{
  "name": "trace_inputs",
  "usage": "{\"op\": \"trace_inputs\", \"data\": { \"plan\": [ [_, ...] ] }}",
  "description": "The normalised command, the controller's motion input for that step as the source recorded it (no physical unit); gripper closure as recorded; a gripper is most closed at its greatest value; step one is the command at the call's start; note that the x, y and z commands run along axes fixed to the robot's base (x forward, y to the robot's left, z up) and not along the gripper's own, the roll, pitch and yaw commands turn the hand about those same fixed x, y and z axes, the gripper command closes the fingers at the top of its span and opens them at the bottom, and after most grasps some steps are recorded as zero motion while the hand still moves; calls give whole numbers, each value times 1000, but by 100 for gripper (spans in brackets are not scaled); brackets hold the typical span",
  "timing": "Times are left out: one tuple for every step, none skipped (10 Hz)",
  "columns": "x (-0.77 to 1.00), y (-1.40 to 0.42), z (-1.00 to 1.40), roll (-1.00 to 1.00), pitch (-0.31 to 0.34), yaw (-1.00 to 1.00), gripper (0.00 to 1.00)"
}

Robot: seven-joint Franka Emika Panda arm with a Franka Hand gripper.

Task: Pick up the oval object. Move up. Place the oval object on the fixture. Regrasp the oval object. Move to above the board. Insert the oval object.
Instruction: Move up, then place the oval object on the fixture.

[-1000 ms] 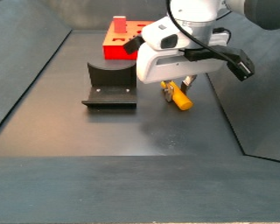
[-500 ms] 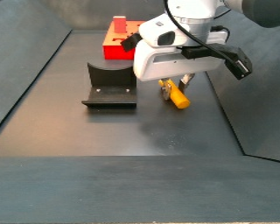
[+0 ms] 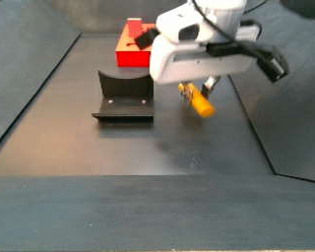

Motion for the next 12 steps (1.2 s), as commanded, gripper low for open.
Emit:
{"op": "trace_inputs", "data": {
  "plan": [
    [-14, -1, 460, 45, 58, -22, 100],
    [-13, 2, 272, 70, 74, -23, 100],
    [0, 0, 1000, 0, 0, 0, 100],
    [-2, 0, 1000, 18, 1, -2, 100],
    [-10, 3, 1000, 36, 18, -8, 100],
    [-13, 3, 1000, 48, 30, -13, 100],
    [-18, 7, 1000, 77, 58, -20, 100],
    [-23, 7, 1000, 94, 68, -18, 100],
    [-27, 6, 1000, 108, 73, -10, 100],
    [-30, 5, 1000, 124, 77, -3, 100],
    [-31, 5, 979, 137, 82, 8, 100],
    [-26, 0, 806, 141, 86, 22, 100]
  ]
}}
